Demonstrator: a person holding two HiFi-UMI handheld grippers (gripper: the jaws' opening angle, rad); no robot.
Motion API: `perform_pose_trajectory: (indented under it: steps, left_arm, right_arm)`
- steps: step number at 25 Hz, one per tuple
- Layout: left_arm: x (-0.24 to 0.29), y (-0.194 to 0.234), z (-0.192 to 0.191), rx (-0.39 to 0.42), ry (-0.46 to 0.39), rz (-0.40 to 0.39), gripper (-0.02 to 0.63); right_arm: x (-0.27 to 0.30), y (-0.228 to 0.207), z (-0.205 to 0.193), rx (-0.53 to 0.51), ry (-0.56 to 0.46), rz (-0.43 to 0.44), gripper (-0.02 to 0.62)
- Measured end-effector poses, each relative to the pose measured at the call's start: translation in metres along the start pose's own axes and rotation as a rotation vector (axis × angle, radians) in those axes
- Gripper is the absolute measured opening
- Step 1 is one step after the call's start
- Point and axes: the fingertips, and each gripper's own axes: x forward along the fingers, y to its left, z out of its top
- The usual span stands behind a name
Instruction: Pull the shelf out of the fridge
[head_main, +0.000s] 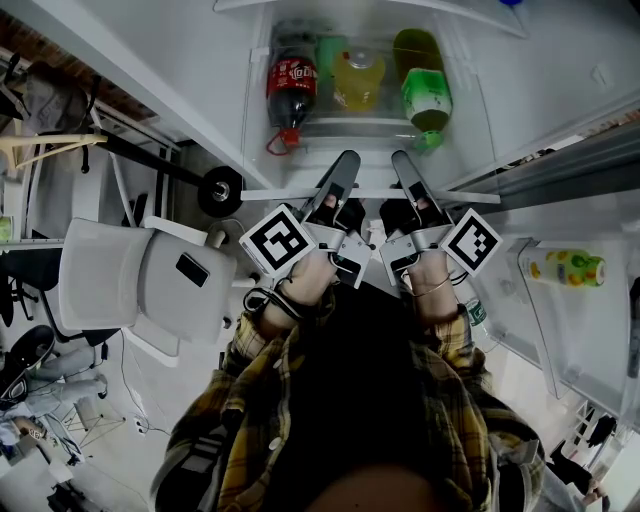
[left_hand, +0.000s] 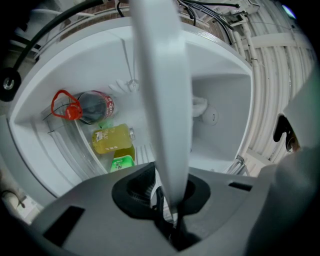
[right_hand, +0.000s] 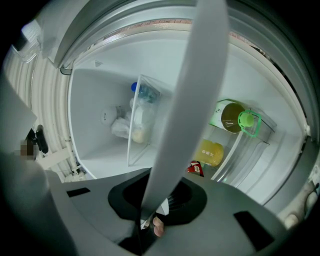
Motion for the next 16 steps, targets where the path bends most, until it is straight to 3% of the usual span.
perform_pose_trajectory:
  steps: [16]
  left_arm:
    - [-0.0038, -0.0032, -0.0034, -0.016, -0.004, -0.003, 0.038]
  right_arm:
    - [-0.004, 0.0037, -0.0017, -0.001, 0.006, 0.0, 0.055]
